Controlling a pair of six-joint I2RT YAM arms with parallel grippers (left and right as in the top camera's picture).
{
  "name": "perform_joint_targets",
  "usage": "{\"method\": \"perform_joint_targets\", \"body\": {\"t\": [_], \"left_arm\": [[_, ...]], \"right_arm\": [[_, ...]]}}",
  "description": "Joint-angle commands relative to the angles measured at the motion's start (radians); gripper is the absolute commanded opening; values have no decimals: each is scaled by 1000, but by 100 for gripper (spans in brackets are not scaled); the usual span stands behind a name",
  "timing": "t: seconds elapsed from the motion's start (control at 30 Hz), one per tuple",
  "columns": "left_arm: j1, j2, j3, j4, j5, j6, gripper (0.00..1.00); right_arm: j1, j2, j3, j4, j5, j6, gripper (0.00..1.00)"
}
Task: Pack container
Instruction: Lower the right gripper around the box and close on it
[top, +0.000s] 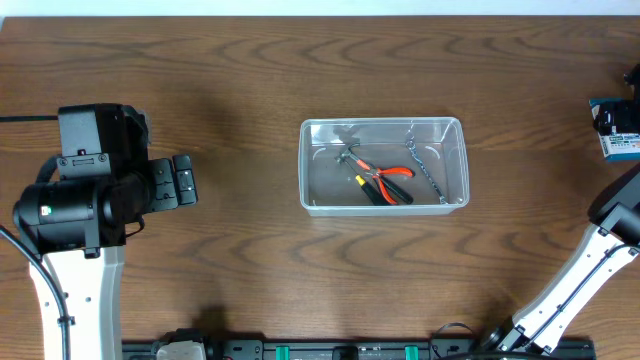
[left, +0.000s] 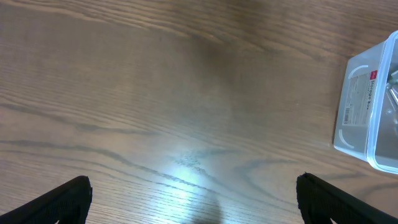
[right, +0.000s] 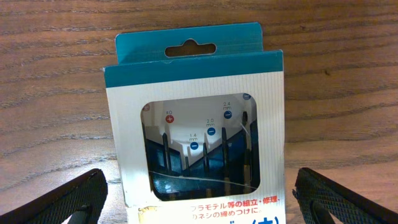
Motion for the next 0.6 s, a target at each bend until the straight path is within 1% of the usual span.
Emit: {"method": "perform_joint_targets", "body": {"t": [0.0, 0.17, 0.4, 0.57], "left_arm": [[5, 5, 3, -3, -8, -10, 98], [5, 5, 3, -3, -8, -9, 98], [5, 5, 3, -3, -8, -10, 98], [5, 5, 3, -3, -8, -10, 98]], "right_arm": [[-11, 12, -4, -5, -12, 14, 99], [-13, 12, -32, -4, -11, 14, 99], [-19, 12, -117, 26, -10, 13, 99], [-19, 12, -127, 31, -11, 14, 99]]}}
